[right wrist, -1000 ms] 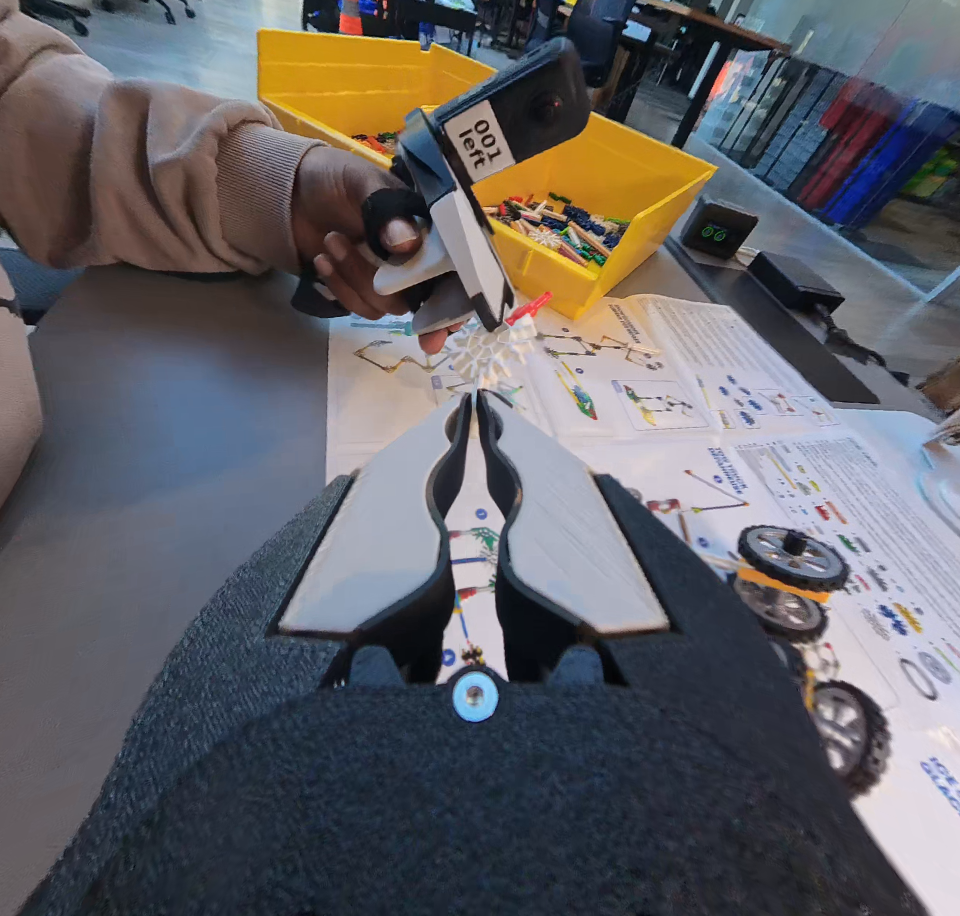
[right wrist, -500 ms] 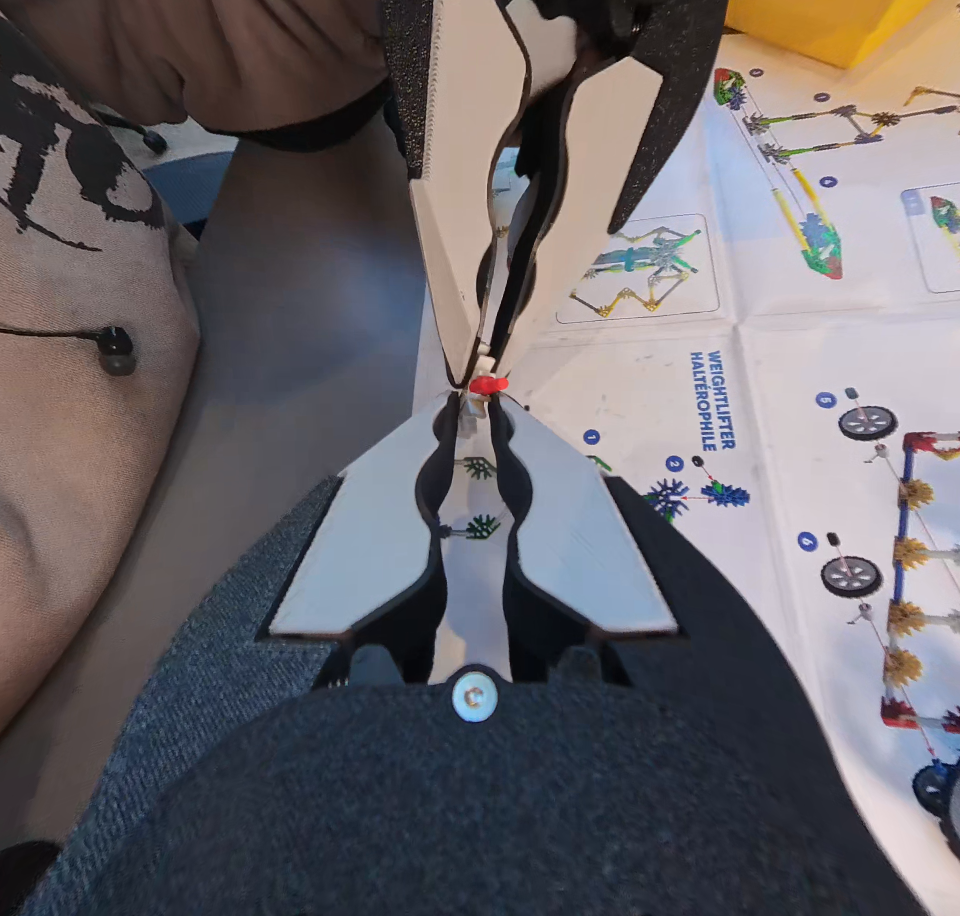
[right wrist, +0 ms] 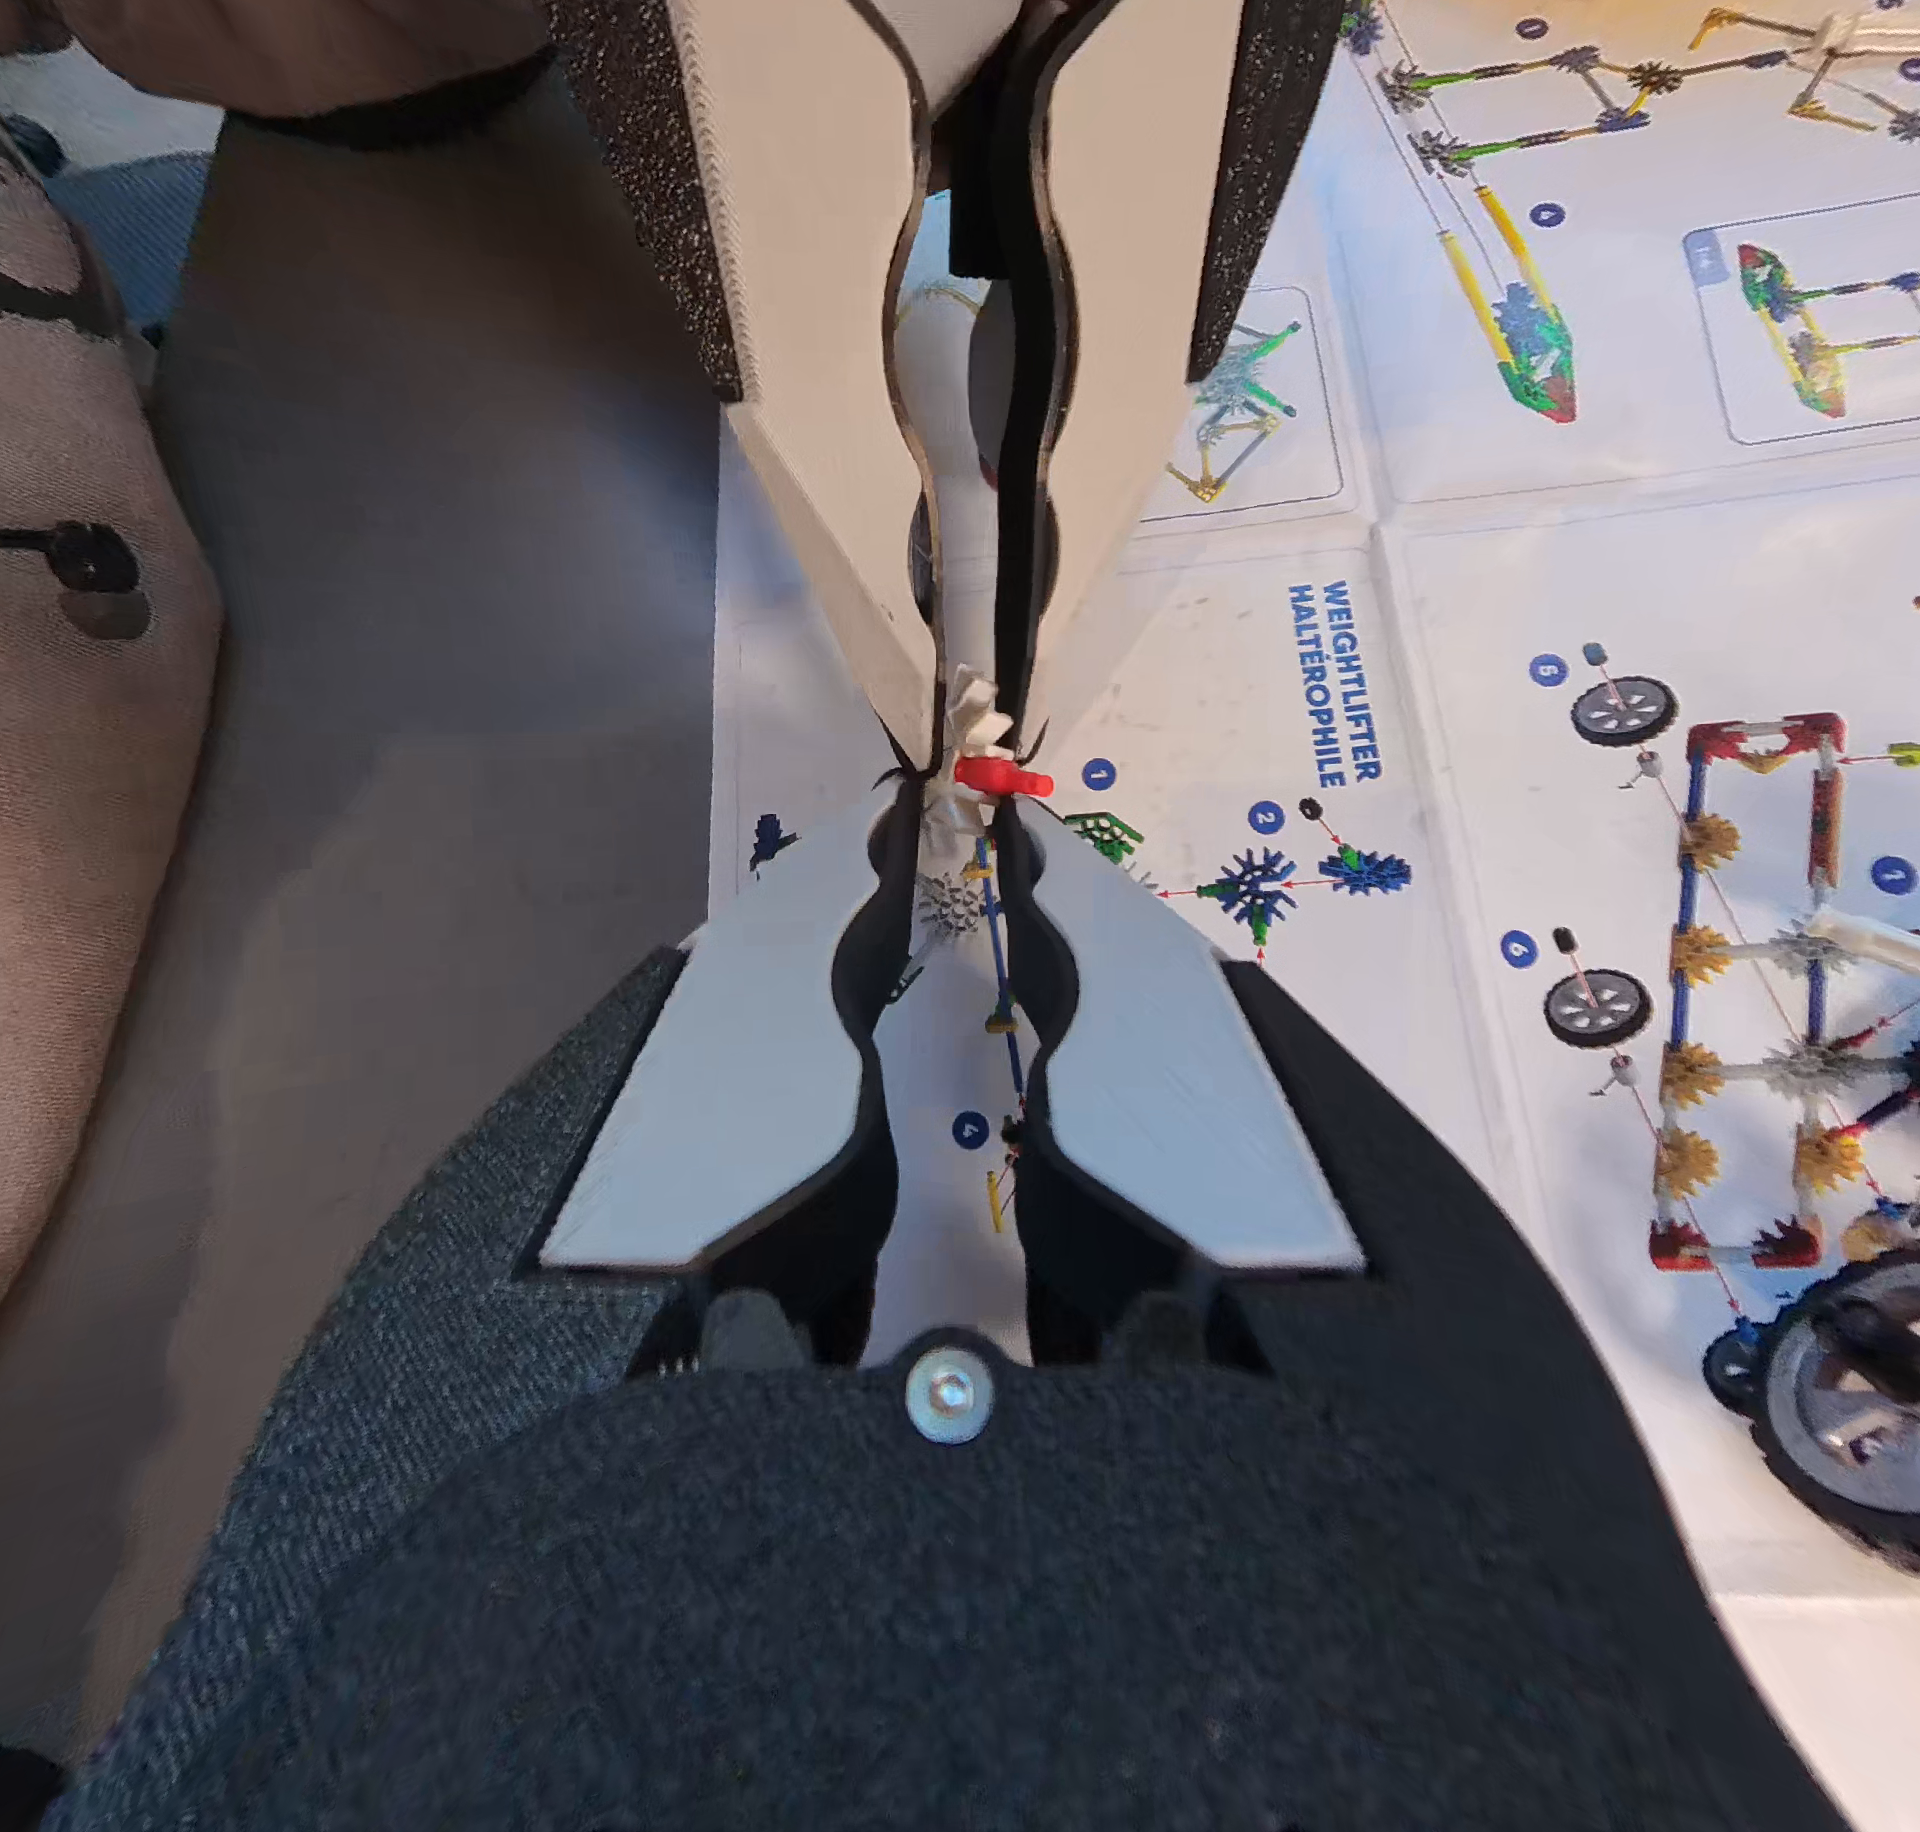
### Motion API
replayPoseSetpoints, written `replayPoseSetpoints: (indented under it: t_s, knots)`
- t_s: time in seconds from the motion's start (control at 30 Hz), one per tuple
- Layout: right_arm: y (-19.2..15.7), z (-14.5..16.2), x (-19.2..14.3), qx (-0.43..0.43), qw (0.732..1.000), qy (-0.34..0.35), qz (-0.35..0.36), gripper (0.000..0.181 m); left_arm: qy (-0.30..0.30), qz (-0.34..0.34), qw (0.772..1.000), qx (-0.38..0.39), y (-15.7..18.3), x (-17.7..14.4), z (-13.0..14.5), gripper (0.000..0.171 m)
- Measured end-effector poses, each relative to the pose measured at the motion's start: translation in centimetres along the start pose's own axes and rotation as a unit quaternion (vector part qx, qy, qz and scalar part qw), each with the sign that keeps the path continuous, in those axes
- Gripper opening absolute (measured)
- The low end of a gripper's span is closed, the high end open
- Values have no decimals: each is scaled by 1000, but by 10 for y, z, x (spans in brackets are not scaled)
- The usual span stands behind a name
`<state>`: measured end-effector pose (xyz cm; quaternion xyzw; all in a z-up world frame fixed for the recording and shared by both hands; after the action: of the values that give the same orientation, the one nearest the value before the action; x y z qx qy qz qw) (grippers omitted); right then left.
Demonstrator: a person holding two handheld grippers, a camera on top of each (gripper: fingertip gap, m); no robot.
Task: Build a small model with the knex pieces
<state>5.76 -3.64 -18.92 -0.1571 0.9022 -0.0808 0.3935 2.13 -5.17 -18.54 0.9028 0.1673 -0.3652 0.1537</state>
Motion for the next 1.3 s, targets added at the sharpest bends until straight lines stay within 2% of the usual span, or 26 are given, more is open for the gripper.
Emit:
replayPoseSetpoints:
  t_s: [0.13, 0.37, 0.4, 0.47, 0.57, 0.8, 1.3]
  knots:
    - [-6, -1, -1, -32, 999, 6, 41, 11, 10, -61, 998, 34, 7, -2, 1, 9]
    - [-12, 1, -3, -76, 993, 27, 92, 10, 4, -130, 985, 117, 17, -2, -2, 7]
    - [-12, 4, -2, -82, 991, 25, 100, 4, 5, -136, 981, 137, 20, 2, -3, 4]
    - [-12, 8, 0, -105, 987, 26, 120, 4, -17, -160, 970, 183, 23, 6, -5, 4]
    - [-12, 8, 0, -86, 991, 32, 99, 4, 7, -125, 981, 149, 22, 4, -4, 4]
    - [-8, 6, 0, -31, 997, 53, 50, 6, 39, -108, 987, 109, 17, 2, -2, 4]
    - [-6, 6, -8, -23, 997, 65, 35, 11, 61, -105, 989, 88, 15, 5, -3, 4]
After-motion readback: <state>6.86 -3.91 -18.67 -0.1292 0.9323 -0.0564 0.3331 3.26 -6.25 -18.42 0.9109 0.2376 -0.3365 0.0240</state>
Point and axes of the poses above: each gripper's, where its closed fingertips meet, x out along the fingers, z out of its underside, y = z × x across the jaws, the point moved 3 cm from there along -x, back along the fingers, and after that the axes turned 12 degrees about x, right-handed, at the moved point
